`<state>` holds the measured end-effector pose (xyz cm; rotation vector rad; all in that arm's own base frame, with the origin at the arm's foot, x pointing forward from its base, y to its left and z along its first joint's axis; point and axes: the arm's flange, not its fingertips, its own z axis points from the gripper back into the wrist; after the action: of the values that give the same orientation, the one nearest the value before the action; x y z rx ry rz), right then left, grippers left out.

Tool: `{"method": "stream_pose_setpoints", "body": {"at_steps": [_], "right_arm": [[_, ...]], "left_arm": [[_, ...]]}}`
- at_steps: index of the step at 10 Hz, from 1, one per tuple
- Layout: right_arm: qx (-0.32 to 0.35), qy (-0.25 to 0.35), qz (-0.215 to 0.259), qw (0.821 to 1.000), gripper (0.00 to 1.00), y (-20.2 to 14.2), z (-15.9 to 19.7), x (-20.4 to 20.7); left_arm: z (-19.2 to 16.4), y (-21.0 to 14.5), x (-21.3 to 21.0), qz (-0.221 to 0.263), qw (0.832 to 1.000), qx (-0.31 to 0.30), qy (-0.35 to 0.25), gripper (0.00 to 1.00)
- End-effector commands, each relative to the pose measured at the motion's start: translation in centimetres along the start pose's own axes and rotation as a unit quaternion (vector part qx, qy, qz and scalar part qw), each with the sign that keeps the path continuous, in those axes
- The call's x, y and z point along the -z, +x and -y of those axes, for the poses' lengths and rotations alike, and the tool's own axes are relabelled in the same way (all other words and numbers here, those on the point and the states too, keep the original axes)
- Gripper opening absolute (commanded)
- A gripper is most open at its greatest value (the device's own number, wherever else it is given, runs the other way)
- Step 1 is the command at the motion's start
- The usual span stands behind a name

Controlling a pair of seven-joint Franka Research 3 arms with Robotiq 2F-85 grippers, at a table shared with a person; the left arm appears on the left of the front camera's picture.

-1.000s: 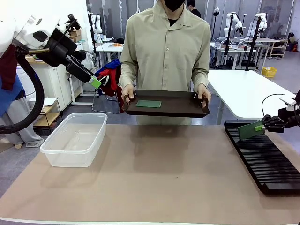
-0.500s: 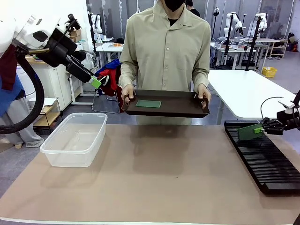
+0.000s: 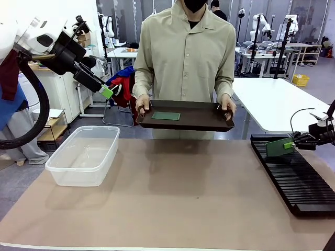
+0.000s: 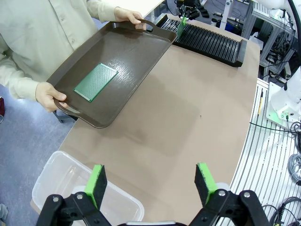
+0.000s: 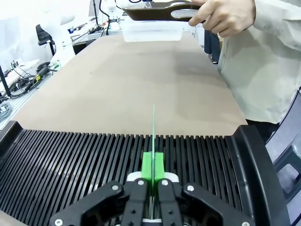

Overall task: Sort PCBs into racks and boxes based on the side picked up.
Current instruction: If the short side of the Blank PCB is picked up, insert it into the PCB Rack ; if the long side is picked up, place it in the Organizing box.

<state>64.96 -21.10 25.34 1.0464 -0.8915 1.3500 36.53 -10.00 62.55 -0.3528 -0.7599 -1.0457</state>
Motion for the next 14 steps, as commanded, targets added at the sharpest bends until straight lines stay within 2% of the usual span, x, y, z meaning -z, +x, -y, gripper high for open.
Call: {"method": "stream_pose_setpoints", "body": {"at_steps": [1, 2, 3, 4, 5, 6, 7, 8, 9, 10, 11, 12, 13, 14], "right_arm": [[0.007, -0.004, -0.053, 0.999, 0.02, -1.6, 0.8, -0.5], [0.005, -0.004, -0.068, 0.998, 0.02, -1.6, 0.8, -0.5], [0.002, -0.003, -0.080, 0.997, 0.17, -1.5, 0.8, -0.5], [-0.005, -0.004, -0.091, 0.996, 0.22, -1.4, 0.6, -0.5], [-0.009, -0.004, -0.097, 0.995, 0.37, -1.3, 0.5, -0.5], [-0.013, -0.003, -0.099, 0.995, 0.41, -1.2, 0.4, -0.5], [-0.018, -0.002, -0.099, 0.995, 0.35, -1.2, 0.3, -0.5], [-0.022, 0.000, -0.099, 0.995, 0.61, -1.1, 0.2, -0.5], [-0.025, 0.000, -0.098, 0.995, 0.55, -0.9, 0.2, -0.5], [-0.028, -0.001, -0.097, 0.995, 0.81, -0.8, 0.1, -0.6], [-0.031, -0.001, -0.097, 0.995, 0.75, -0.5, 0.0, -0.6], [-0.031, -0.003, -0.098, 0.995, 1.00, -0.2, -0.2, -0.7], [-0.029, -0.008, -0.099, 0.995, 0.94, 0.5, -0.7, -0.8], [-0.020, -0.021, -0.101, 0.994, 1.00, 1.4, -1.3, -1.0]], "left_arm": [[0.1, -0.1, 0.0, -0.001, 1.000, -0.001, -0.003, 1.00], [0.1, -0.1, 0.0, -0.001, 1.000, -0.001, -0.003, 1.00], [0.1, -0.1, 0.0, -0.001, 1.000, -0.001, -0.003, 1.00], [0.1, -0.1, 0.0, -0.001, 1.000, -0.001, -0.003, 1.00], [0.1, -0.1, 0.0, -0.001, 1.000, -0.001, -0.003, 1.00], [0.1, -0.1, 0.0, -0.001, 1.000, -0.001, -0.003, 1.00], [0.1, -0.1, 0.0, -0.001, 1.000, -0.001, -0.003, 1.00], [0.1, -0.1, 0.0, -0.001, 1.000, -0.001, -0.003, 1.00], [0.1, -0.1, 0.0, -0.001, 1.000, -0.001, -0.003, 1.00], [0.1, -0.1, 0.0, -0.001, 1.000, -0.001, -0.003, 1.00], [0.1, -0.1, 0.0, -0.001, 1.000, -0.001, -0.003, 1.00], [0.1, -0.1, 0.0, -0.001, 1.000, -0.001, -0.003, 1.00], [0.1, -0.1, 0.0, -0.001, 1.000, -0.001, -0.003, 1.00], [0.1, -0.1, 0.0, -0.001, 1.000, -0.001, -0.003, 1.00]]}}
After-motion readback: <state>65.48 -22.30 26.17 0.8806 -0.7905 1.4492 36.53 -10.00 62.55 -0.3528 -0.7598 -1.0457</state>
